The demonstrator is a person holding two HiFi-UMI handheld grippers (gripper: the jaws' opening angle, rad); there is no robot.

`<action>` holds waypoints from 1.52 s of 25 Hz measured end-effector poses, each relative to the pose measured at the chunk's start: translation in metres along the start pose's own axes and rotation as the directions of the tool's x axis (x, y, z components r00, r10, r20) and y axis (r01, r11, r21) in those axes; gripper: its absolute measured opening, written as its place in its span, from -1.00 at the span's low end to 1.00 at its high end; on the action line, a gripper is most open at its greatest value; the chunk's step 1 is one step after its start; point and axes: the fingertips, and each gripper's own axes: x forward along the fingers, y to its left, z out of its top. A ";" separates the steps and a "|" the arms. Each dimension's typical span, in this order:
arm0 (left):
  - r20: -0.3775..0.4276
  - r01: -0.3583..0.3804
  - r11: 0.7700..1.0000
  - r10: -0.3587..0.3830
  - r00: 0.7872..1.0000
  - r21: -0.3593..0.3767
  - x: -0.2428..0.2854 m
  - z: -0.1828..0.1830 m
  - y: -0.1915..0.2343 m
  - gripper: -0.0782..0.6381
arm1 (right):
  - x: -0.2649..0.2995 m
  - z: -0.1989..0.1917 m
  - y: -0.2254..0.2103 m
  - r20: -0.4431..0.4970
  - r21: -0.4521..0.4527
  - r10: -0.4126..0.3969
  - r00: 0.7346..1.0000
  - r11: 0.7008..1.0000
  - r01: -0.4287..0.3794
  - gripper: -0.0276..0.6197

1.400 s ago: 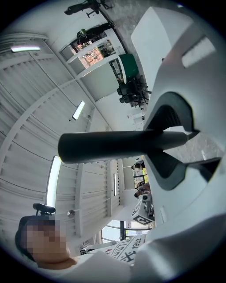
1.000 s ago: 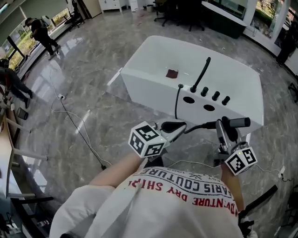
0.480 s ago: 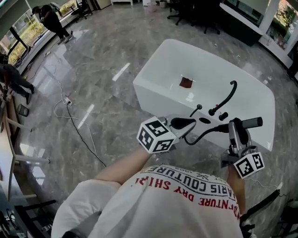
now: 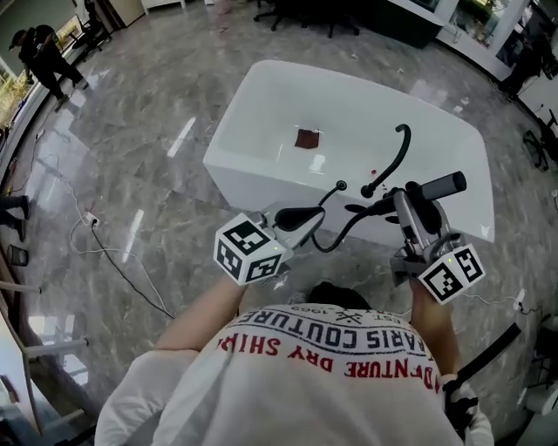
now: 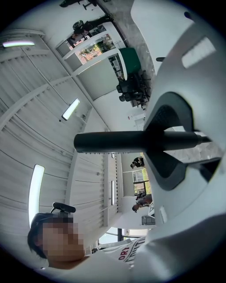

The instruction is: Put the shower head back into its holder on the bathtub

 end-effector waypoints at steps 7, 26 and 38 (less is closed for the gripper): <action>-0.042 0.058 0.998 -0.057 0.997 0.015 0.023 -0.013 -0.007 -0.78 | -0.005 0.016 -0.011 0.026 0.049 0.018 1.000 0.999 -0.020 -0.48; -0.419 0.247 0.969 -0.233 0.877 -0.021 0.110 -0.156 -0.010 -0.21 | -0.008 0.063 -0.033 0.103 0.107 0.012 0.995 0.994 -0.023 -0.49; -0.554 0.274 0.961 -0.217 0.804 0.021 0.162 -0.246 -0.013 -0.18 | -0.016 0.092 -0.029 0.140 0.138 0.001 0.990 0.990 -0.020 -0.49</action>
